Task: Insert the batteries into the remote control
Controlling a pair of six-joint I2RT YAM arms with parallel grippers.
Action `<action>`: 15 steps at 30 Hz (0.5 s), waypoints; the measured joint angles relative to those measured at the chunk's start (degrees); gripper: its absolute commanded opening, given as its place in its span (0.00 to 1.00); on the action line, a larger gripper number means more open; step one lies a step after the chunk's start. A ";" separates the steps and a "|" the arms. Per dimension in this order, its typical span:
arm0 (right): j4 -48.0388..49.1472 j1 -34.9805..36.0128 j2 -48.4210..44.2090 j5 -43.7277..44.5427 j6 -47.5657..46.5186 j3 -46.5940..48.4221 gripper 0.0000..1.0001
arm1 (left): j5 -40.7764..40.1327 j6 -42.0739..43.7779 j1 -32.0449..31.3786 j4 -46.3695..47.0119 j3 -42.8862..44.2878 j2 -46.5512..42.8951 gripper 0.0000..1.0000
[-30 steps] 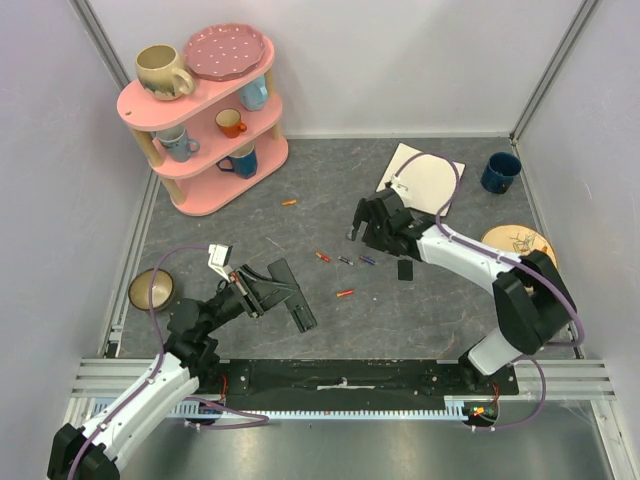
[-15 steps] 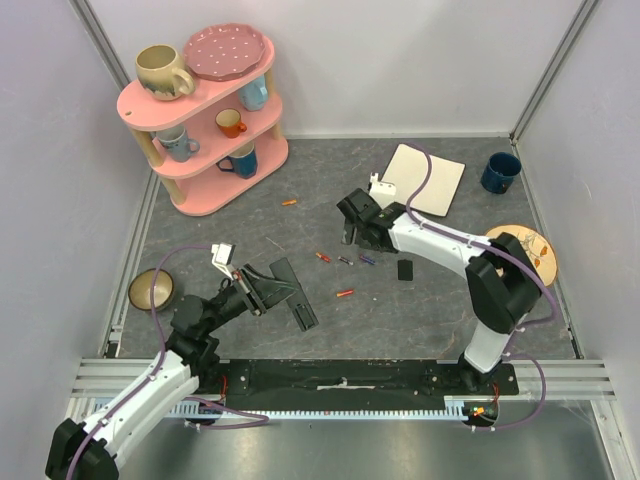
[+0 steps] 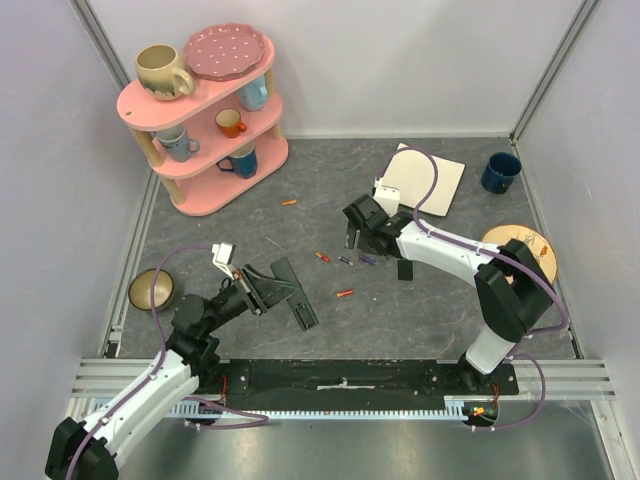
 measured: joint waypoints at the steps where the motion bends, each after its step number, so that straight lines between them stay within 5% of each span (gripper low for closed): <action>1: 0.15 0.00 0.00 -0.22 -0.04 0.02 0.96 | -0.02 0.00 0.00 -0.02 0.00 0.00 0.02; 15: 1.55 -0.04 4.57 -3.82 1.46 0.02 0.76 | -0.35 0.00 0.00 -0.02 0.00 0.02 0.02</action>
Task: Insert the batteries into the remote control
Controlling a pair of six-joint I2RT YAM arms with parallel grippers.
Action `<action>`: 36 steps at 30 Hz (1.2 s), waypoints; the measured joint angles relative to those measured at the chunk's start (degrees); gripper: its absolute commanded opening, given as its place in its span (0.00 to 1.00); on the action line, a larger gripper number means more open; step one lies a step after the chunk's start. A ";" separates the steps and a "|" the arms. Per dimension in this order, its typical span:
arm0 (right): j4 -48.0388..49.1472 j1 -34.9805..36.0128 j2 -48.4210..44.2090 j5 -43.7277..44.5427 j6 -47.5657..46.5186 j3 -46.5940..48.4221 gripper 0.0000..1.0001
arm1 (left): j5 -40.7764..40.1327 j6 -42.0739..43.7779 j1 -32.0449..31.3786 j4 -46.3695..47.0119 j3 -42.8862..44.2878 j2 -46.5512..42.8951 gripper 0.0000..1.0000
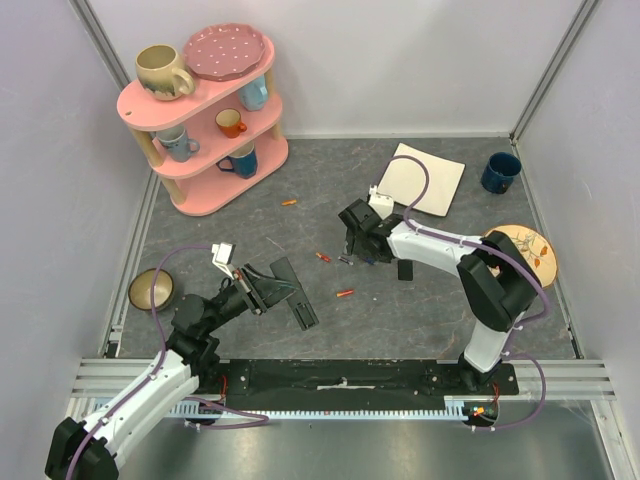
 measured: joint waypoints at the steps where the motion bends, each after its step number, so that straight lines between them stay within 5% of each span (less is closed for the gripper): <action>1: 0.09 0.00 0.35 -0.13 0.11 0.00 0.75 | -0.02 0.00 0.00 -0.02 0.00 0.00 0.02; 36: 0.87 -0.33 4.02 -0.13 6.29 -0.66 0.70 | 0.00 0.00 0.00 -0.33 0.00 -0.57 0.02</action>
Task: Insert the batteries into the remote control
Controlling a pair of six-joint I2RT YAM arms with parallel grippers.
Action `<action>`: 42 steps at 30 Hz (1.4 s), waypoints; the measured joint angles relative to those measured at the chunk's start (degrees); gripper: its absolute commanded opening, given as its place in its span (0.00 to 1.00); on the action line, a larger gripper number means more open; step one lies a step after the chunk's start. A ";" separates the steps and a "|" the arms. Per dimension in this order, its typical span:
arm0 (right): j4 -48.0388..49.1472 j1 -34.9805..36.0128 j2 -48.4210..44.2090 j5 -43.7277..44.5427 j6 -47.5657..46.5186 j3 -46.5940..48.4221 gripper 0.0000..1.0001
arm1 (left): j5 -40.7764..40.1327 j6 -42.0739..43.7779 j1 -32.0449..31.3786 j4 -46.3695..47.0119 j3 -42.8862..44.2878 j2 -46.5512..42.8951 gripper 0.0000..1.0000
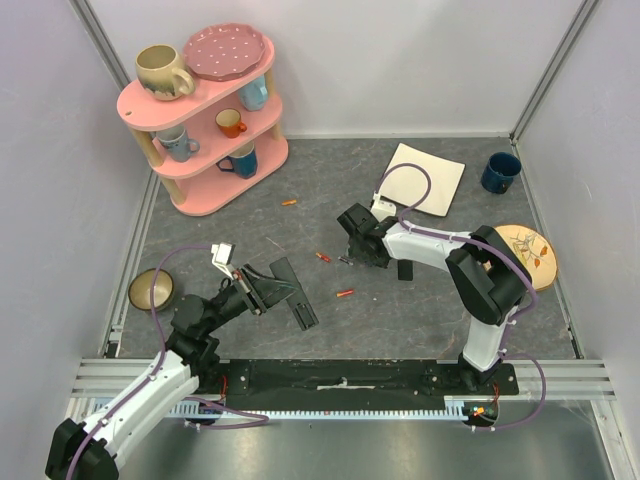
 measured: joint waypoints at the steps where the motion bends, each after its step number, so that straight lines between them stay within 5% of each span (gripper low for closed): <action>1: 0.00 0.00 0.00 0.00 0.07 -0.02 0.70 | 0.00 -0.02 0.00 0.00 0.00 0.00 0.02; 27: -0.20 0.22 -0.04 0.50 0.61 -0.28 0.57 | 0.04 0.00 0.00 -0.35 0.00 0.00 0.02; 33: -0.04 1.22 -0.04 1.07 0.74 -0.42 0.69 | 0.07 0.00 0.00 -0.37 0.00 -0.04 0.02; 42: 0.04 1.97 -0.04 1.36 1.38 -0.42 0.71 | 0.07 -0.02 0.00 -0.39 0.00 -1.40 0.02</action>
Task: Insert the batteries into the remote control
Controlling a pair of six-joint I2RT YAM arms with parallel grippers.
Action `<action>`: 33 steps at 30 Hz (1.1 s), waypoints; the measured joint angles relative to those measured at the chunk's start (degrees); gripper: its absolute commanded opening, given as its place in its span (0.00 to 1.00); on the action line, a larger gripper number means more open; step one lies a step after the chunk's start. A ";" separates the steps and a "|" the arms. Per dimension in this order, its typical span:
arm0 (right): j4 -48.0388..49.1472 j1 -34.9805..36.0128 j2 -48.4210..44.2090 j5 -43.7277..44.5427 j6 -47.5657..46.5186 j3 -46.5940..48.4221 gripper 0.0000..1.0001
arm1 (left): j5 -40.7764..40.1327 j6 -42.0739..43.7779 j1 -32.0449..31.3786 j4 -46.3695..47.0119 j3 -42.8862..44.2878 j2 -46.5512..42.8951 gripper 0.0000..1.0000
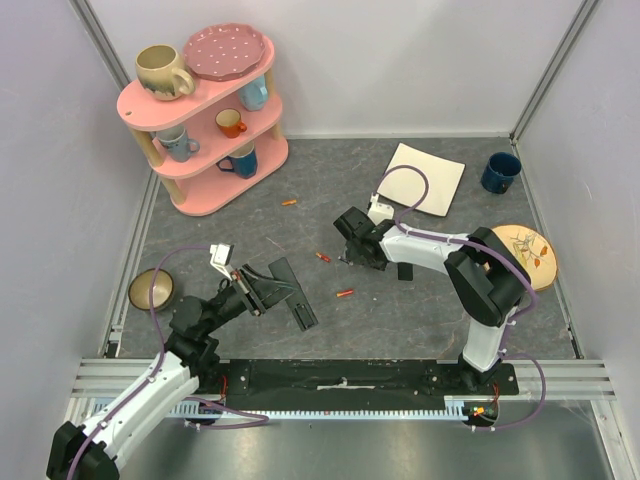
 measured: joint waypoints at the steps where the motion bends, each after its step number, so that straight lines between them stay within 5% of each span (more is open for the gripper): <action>1: 0.00 0.02 -0.02 0.04 0.15 0.00 0.71 | 0.00 0.00 0.00 0.00 0.00 -0.04 0.02; 33: -3.45 1.27 -0.66 1.95 10.16 -0.81 0.57 | 0.48 -0.02 0.00 -0.57 0.00 -1.75 0.02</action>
